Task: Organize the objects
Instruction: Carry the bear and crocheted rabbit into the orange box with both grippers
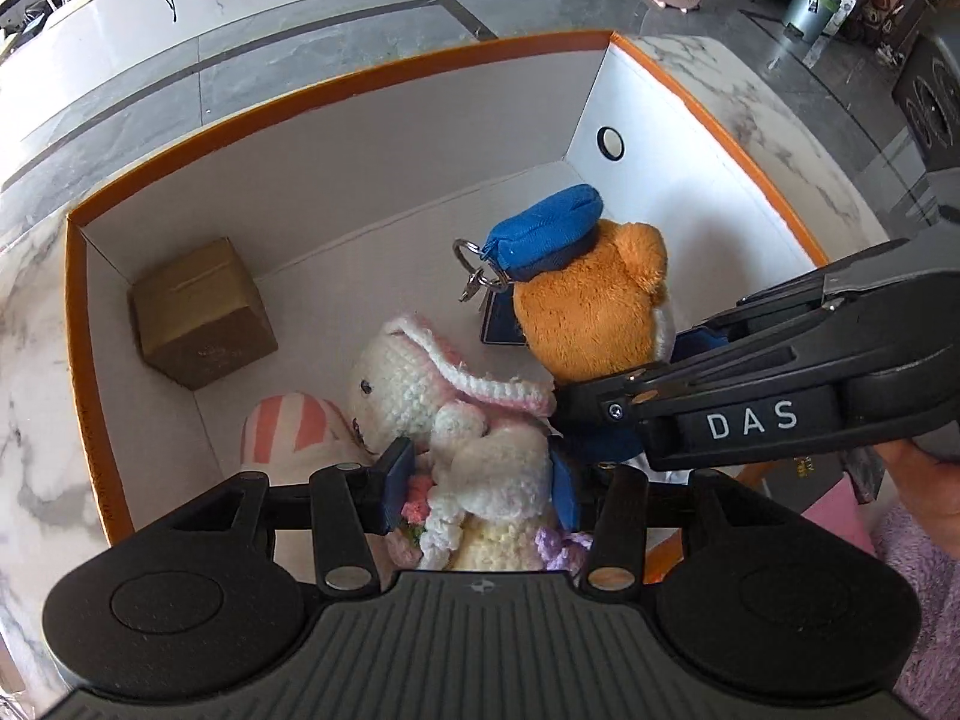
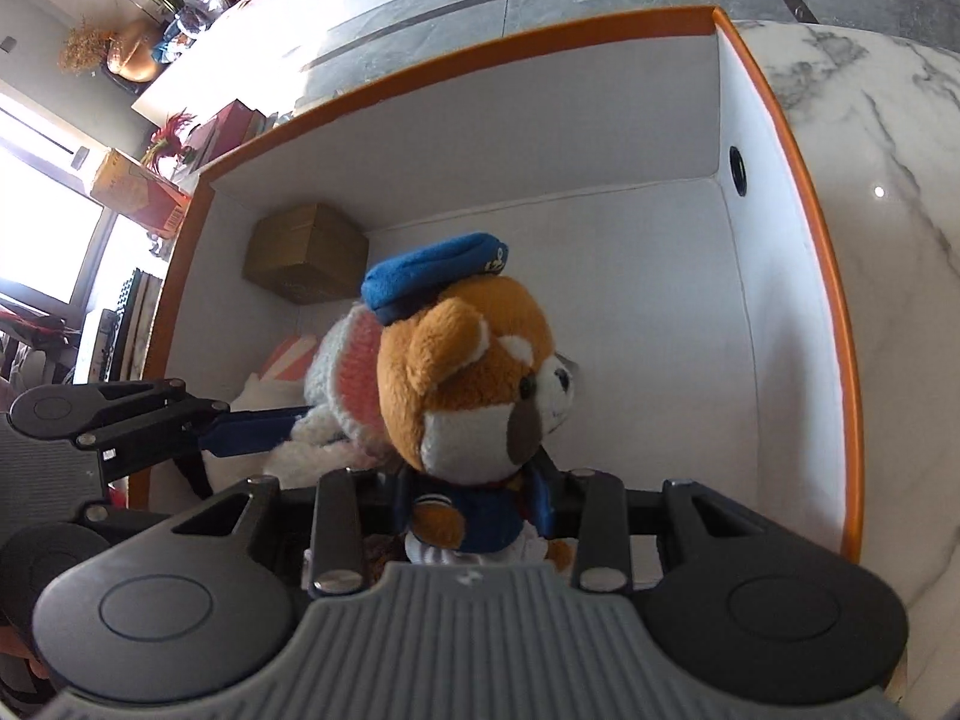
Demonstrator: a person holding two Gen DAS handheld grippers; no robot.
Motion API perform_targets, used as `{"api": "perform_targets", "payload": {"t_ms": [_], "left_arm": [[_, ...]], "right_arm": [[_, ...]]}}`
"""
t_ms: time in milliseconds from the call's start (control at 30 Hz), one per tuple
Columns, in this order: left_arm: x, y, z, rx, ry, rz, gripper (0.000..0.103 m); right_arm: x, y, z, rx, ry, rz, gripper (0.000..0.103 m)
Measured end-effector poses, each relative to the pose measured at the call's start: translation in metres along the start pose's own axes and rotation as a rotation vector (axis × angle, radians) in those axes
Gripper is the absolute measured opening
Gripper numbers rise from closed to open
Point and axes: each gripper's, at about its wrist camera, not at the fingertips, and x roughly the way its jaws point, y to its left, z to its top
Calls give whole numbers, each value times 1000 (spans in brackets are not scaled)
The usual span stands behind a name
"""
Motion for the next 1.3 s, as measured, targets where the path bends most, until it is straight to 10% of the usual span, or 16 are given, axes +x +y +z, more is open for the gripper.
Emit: {"api": "perform_targets", "payload": {"t_ms": [667, 1033, 1300], "left_arm": [[-20, 2, -24, -20, -136, 13, 55], [-18, 6, -29, -60, -153, -14, 54], [-17, 10, -32, -58, -167, -28, 55]], "right_arm": [[-29, 10, 4, -125, -38, -63, 38], [-12, 15, 26, -164, 209, -105, 38], [35, 20, 20, -138, 231, -84, 39]]}}
